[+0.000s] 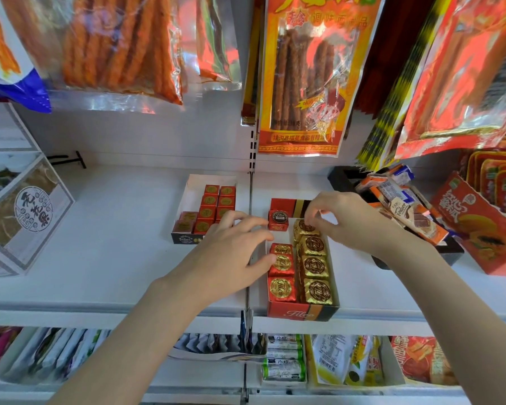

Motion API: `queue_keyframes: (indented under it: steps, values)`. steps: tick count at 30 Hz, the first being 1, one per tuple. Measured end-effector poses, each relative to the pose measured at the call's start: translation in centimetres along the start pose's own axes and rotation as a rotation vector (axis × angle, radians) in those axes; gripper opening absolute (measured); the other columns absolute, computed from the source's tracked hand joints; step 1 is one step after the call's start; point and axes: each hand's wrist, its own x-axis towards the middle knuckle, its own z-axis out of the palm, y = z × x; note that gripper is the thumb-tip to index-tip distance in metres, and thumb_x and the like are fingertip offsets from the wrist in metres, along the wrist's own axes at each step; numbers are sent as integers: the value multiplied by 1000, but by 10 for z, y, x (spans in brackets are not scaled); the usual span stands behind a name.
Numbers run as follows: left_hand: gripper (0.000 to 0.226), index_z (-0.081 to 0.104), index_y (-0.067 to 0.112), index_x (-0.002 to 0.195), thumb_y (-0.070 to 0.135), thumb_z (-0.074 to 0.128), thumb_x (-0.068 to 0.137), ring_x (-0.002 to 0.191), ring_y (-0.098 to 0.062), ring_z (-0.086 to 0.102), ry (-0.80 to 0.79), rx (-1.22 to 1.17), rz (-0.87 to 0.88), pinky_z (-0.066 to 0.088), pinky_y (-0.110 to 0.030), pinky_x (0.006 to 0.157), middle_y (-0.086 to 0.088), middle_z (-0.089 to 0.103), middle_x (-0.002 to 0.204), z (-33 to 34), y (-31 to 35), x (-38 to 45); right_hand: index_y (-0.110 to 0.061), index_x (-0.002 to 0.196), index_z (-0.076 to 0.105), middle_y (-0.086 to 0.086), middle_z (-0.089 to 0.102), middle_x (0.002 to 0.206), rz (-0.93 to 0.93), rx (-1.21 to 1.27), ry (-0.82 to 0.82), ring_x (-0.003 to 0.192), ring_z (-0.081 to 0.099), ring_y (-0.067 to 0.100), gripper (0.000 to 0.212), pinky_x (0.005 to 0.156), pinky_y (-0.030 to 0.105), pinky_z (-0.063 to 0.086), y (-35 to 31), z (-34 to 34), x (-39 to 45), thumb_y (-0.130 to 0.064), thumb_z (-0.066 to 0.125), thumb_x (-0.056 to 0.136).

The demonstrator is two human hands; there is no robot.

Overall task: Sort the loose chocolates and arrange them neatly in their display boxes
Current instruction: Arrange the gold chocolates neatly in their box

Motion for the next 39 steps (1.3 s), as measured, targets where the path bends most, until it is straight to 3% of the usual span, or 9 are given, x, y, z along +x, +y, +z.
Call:
queue_keyframes:
  steps: [5, 7, 12, 16, 18, 22, 25, 31, 39]
  values:
    - [43, 42, 29, 132, 44, 37, 92, 134, -11, 13, 1, -5, -1, 23, -40, 112, 14, 29, 146, 0, 1, 0, -26, 109, 64, -2, 50, 126, -6, 7, -99, 117, 38, 21, 48, 102, 38, 33, -6, 10, 3, 4, 31, 89]
    - [43, 42, 29, 132, 44, 38, 92, 133, -11, 14, 3, -8, -2, 23, -40, 112, 14, 29, 146, 1, 0, 0, -27, 108, 63, -2, 46, 128, 33, -35, -185, 117, 34, 21, 47, 103, 44, 31, -9, 13, 5, 1, 30, 89]
    - [43, 43, 29, 132, 44, 38, 92, 133, -10, 14, 8, -10, -1, 23, -39, 112, 13, 30, 146, 1, -1, 1, -21, 104, 64, 2, 49, 125, 59, -19, -234, 119, 39, 21, 45, 103, 44, 34, -11, 11, 7, 6, 32, 86]
    - [43, 43, 28, 132, 44, 38, 92, 133, -10, 13, 6, -15, -6, 24, -39, 112, 14, 30, 145, 1, -1, 0, -21, 118, 58, 1, 52, 128, 48, 118, -169, 117, 45, 17, 38, 94, 28, 42, -9, -1, 2, -3, 37, 93]
    - [43, 43, 29, 132, 44, 38, 92, 133, -11, 13, 5, -14, -3, 23, -39, 112, 14, 30, 145, 1, 0, 0, -27, 123, 53, -3, 52, 128, 29, 72, -162, 116, 42, 14, 32, 92, 26, 36, -1, -5, -2, -16, 45, 93]
    - [42, 44, 29, 131, 44, 38, 92, 133, -11, 13, 8, -11, -4, 24, -40, 111, 13, 30, 145, 1, 1, 1, -43, 121, 49, -10, 44, 136, 10, 91, -244, 130, 30, 20, 37, 108, 48, 25, 4, 1, -9, -23, 51, 91]
    - [42, 43, 29, 132, 43, 38, 93, 133, -11, 14, 5, -2, -6, 24, -40, 111, 14, 30, 145, 1, 2, 2, -42, 119, 52, -6, 36, 142, -3, 65, -266, 134, 21, 24, 33, 111, 48, 18, 0, 5, -8, -23, 47, 93]
    - [41, 44, 30, 131, 44, 38, 93, 132, -9, 13, 10, -10, -8, 24, -40, 112, 15, 30, 144, 2, 2, 3, -39, 134, 31, -3, 39, 140, 65, 150, -318, 126, 33, 23, 46, 103, 45, 37, 2, 6, -3, -26, 48, 92]
    - [41, 43, 30, 131, 43, 38, 92, 132, -9, 14, 17, -13, -7, 23, -37, 111, 14, 31, 143, 2, 2, 4, -37, 131, 37, -1, 43, 135, 61, 130, -304, 122, 38, 22, 40, 101, 45, 40, 5, 8, -2, -32, 47, 92]
